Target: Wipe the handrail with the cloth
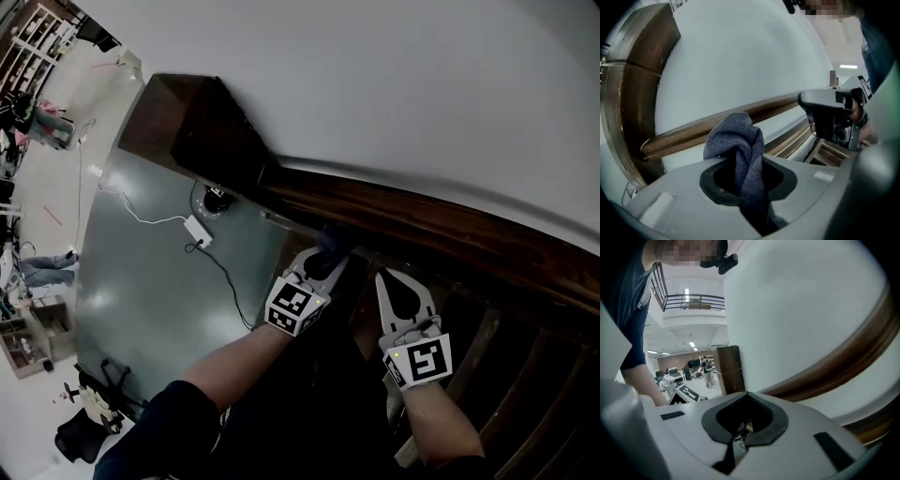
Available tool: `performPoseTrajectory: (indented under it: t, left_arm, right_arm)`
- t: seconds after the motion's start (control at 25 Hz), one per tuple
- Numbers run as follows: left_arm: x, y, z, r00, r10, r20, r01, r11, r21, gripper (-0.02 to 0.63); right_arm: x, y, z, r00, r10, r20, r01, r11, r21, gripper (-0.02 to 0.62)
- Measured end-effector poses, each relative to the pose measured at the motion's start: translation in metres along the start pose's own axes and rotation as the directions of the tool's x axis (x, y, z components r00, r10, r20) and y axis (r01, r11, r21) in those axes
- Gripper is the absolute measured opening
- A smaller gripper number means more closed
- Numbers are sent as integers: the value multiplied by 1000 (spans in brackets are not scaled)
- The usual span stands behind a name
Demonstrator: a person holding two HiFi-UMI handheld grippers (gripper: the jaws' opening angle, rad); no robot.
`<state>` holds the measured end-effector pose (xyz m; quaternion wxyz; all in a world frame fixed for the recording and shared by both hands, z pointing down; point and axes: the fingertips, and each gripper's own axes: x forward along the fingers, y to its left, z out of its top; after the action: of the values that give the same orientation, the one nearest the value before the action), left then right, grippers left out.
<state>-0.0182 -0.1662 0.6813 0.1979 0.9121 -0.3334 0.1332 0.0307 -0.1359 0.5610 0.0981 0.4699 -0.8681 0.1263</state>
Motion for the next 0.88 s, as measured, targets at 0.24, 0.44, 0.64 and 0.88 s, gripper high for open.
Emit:
performPoseTrajectory:
  t: [0.24, 0.44, 0.64, 0.88]
  left_arm:
    - [44, 25, -33, 999, 20, -33, -20, 1000, 4, 83]
    - [77, 48, -57, 996, 45, -82, -45, 999, 8, 83]
    - [107, 57, -71, 991, 50, -120, -47, 998, 29, 83]
    - [133, 71, -72, 978, 87, -190, -76, 995, 63, 83]
  right_arm:
    - [28, -19, -38, 1000, -18, -13, 19, 1000, 22, 8]
    - [41, -31, -62, 999, -22, -34, 23, 1000, 13, 9]
    - [50, -45, -81, 998, -39, -39, 40, 999, 24, 9]
    - [43, -53, -87, 998, -42, -38, 43, 998, 41, 9]
